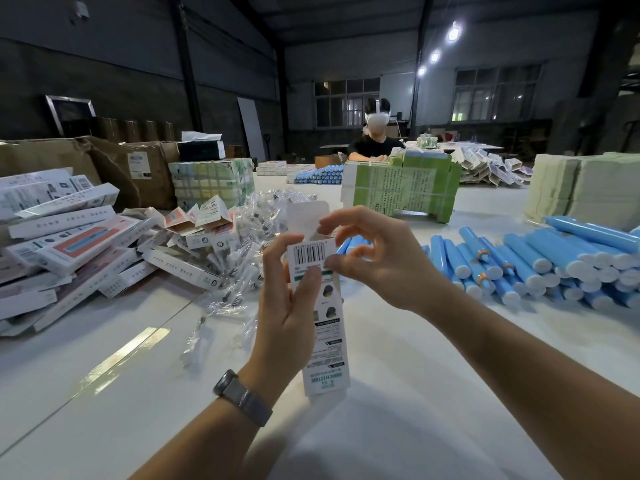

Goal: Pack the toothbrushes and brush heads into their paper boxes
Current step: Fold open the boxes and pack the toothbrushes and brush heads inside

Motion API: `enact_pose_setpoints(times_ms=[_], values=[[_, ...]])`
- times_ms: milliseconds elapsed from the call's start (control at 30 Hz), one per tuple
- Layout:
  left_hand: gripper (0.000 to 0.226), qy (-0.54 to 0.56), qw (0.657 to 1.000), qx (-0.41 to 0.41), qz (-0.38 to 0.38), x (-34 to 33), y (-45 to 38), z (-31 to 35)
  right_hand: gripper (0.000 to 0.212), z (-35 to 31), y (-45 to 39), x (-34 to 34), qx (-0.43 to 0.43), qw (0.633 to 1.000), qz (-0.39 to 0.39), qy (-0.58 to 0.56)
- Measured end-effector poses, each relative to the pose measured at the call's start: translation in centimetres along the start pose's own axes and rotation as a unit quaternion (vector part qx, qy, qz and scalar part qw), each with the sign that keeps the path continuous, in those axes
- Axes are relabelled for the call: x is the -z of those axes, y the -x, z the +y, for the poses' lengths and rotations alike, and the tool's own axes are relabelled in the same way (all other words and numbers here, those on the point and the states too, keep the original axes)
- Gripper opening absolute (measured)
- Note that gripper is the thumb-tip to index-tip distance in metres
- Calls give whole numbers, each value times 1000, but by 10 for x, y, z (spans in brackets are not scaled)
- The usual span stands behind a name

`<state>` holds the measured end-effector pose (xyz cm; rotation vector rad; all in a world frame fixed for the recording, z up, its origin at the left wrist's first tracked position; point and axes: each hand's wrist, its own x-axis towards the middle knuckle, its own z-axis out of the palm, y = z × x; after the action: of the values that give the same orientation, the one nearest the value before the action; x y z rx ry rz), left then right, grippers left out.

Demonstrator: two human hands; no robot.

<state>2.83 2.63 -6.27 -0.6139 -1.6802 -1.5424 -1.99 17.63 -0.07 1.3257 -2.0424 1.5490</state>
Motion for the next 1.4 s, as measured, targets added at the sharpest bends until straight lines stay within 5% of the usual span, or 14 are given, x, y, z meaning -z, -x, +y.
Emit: enact_pose_setpoints(times_ms=[433, 733, 933, 1067, 1400], values=[[33, 4, 1000, 4, -30, 1, -2, 3, 24, -10, -3, 4, 27, 995, 25, -92], [31, 45, 998, 18, -36, 2, -1, 4, 69, -14, -4, -10, 45, 993, 70, -81], [46, 25, 999, 48, 0, -2, -1, 5, 43, -15, -3, -7, 35, 998, 56, 17], [42, 16, 999, 23, -24, 0, -1, 2, 18, -19, -4, -8, 24, 998, 47, -24], [49, -59, 997, 4, -41, -2, 1, 3, 24, -24, -7, -6, -27, 998, 11, -55]])
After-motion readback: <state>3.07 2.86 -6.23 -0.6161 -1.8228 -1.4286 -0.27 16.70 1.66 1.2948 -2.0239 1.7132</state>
